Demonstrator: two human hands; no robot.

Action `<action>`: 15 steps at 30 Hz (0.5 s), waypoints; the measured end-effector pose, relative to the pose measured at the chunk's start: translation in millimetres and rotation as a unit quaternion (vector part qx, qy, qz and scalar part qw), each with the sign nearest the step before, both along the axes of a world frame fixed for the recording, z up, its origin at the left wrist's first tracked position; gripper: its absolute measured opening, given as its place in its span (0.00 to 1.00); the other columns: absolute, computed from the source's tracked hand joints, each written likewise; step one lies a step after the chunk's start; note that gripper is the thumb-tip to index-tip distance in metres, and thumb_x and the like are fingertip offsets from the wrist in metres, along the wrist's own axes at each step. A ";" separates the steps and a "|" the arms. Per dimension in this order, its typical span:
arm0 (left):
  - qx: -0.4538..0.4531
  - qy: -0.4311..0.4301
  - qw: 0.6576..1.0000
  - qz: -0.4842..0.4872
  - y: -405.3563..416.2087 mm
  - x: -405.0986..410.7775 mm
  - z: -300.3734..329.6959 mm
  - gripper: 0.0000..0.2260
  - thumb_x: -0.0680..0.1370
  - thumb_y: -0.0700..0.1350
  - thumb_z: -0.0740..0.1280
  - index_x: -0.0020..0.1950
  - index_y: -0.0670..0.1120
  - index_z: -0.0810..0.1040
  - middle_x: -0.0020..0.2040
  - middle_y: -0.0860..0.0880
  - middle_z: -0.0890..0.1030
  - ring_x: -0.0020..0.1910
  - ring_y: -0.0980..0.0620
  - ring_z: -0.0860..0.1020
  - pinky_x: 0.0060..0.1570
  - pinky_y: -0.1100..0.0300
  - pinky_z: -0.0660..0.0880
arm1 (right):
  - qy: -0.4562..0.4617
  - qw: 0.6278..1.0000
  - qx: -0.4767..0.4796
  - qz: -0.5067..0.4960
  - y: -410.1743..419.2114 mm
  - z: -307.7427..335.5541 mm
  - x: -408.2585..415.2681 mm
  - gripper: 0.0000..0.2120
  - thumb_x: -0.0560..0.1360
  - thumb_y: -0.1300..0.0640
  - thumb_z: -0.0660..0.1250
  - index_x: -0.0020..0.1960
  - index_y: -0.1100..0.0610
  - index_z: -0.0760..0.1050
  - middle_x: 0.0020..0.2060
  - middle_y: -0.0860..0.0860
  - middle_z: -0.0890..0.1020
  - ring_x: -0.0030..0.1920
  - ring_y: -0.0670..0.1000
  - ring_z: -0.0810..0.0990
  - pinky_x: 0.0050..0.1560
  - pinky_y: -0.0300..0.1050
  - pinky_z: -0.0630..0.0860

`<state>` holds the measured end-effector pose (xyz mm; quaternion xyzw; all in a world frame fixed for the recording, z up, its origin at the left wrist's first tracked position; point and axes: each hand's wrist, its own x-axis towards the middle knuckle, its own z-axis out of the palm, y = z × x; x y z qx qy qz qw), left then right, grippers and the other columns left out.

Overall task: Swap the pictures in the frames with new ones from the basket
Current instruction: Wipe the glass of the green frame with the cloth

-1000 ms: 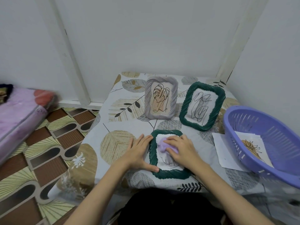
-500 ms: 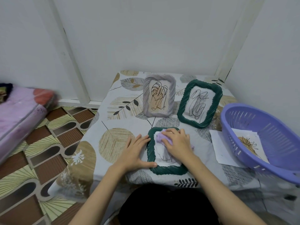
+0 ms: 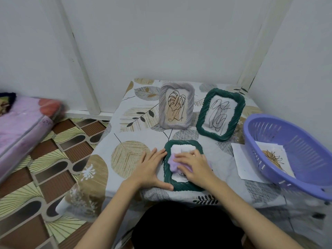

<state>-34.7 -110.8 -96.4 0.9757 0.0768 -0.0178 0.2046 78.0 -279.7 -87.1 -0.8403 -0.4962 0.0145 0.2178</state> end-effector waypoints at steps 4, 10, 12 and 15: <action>-0.022 0.019 1.000 -0.001 -1.2 0.9 2.9 0.63 0.47 0.81 0.56 0.76 0.52 0.47 0.76 0.59 0.46 0.75 0.57 0.40 0.73 0.49 0.34 | -0.001 1.000 -0.005 0.007 -20.4 1.8 12.0 0.18 0.73 0.42 0.58 0.56 0.46 0.78 0.58 0.39 0.77 0.49 0.48 0.65 0.48 0.47 0.65; -0.009 0.046 0.999 0.019 -10.8 0.5 3.3 0.59 0.51 0.75 0.56 0.76 0.49 0.42 0.77 0.57 0.42 0.75 0.56 0.38 0.71 0.47 0.32 | -0.009 1.000 -0.012 -0.011 -4.1 -0.8 -14.6 0.15 0.76 0.48 0.59 0.60 0.47 0.76 0.62 0.39 0.74 0.53 0.52 0.67 0.49 0.46 0.64; -0.009 0.049 0.999 0.019 -11.3 -0.1 3.0 0.60 0.51 0.75 0.56 0.76 0.50 0.42 0.77 0.57 0.41 0.75 0.56 0.38 0.70 0.48 0.32 | 0.018 1.000 -0.004 0.025 -20.5 0.9 -11.9 0.16 0.75 0.46 0.57 0.58 0.47 0.77 0.60 0.39 0.76 0.49 0.49 0.66 0.49 0.46 0.65; -0.015 0.057 0.998 0.016 -11.3 0.1 5.4 0.60 0.51 0.76 0.56 0.76 0.50 0.42 0.77 0.57 0.41 0.75 0.56 0.38 0.70 0.48 0.31 | -0.008 0.999 -0.041 -0.014 -14.2 7.9 8.6 0.14 0.76 0.48 0.59 0.60 0.46 0.76 0.61 0.38 0.75 0.49 0.48 0.63 0.46 0.44 0.59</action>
